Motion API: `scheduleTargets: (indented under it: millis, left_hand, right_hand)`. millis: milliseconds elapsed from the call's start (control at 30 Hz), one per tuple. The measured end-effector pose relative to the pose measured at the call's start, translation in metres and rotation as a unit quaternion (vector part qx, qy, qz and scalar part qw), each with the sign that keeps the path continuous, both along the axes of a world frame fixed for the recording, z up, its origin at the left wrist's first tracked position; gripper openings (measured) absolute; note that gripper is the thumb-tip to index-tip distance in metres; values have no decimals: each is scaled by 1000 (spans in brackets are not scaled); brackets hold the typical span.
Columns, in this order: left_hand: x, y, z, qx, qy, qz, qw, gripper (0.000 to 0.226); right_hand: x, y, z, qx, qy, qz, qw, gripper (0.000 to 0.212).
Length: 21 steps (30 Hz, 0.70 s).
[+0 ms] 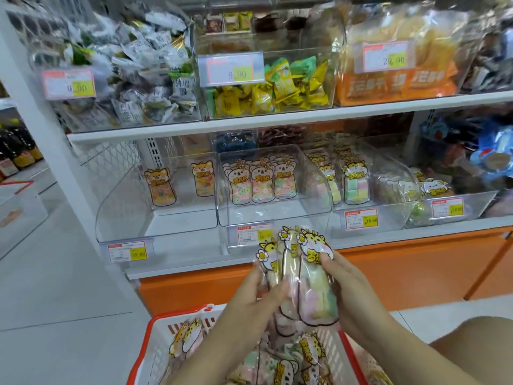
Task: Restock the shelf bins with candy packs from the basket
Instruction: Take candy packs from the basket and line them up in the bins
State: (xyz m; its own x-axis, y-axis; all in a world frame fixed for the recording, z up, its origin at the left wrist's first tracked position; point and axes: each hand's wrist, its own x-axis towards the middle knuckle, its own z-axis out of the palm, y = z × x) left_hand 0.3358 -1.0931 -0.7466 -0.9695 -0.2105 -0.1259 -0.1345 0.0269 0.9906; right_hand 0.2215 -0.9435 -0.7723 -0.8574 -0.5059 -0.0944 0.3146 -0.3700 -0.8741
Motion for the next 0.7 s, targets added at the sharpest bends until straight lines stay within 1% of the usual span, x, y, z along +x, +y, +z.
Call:
scheduleTargets:
  millis: [67,100,167,200,233,300,367,400,433,467,500,567,600,667,700]
  left_hand:
    - [-7,4,1,4,8,-7,1000,49]
    - [-10,7,0,-6,6,-9,1000,39]
    - [-12,10,-5,-52,22,-9,998,16]
    - [-11,13,-4,-82,29,-9,996,16]
    - [-11,13,-5,-101,30,-15,994,19]
    - [-11,16,-1,-100,20,-18,995,25]
    - [-13,13,3,-52,4,-19,998,31]
    - [-14,11,5,-23,-4,-18,1000,34]
    - [-15,11,10,3,-15,-18,1000,45]
    - [-16,11,12,23,-25,-18,999,62]
    - [-19,12,13,26,-22,-20,999,72]
    - [-26,16,15,-21,9,-37,999,84]
    - [-31,19,17,-54,16,-41,998,79]
    - [-45,25,19,-103,29,-48,993,51]
    - [-53,29,22,-123,34,-52,990,44]
  right_hand:
    - [-2,3,-1,-15,-25,-10,1000,39]
    - [-3,5,-2,-15,-37,-19,999,40]
    - [-3,9,-3,-17,-42,-25,999,42]
    - [-2,11,-3,-11,-34,-26,999,42]
    - [-1,12,-2,-4,-19,-31,999,42]
    - [2,14,3,20,28,-51,998,46]
    - [4,16,11,69,99,-70,990,69]
    - [3,17,15,92,134,-70,984,72]
    - [2,18,18,107,164,-69,978,65]
    - [2,18,22,121,187,-68,973,53]
    - [1,18,26,133,203,-69,968,45]
    - [-4,18,30,167,238,-71,954,39]
    - [-6,17,35,185,254,-69,947,40]
    - [-13,18,43,208,278,-66,935,49]
    - [-20,20,45,212,289,-60,932,55]
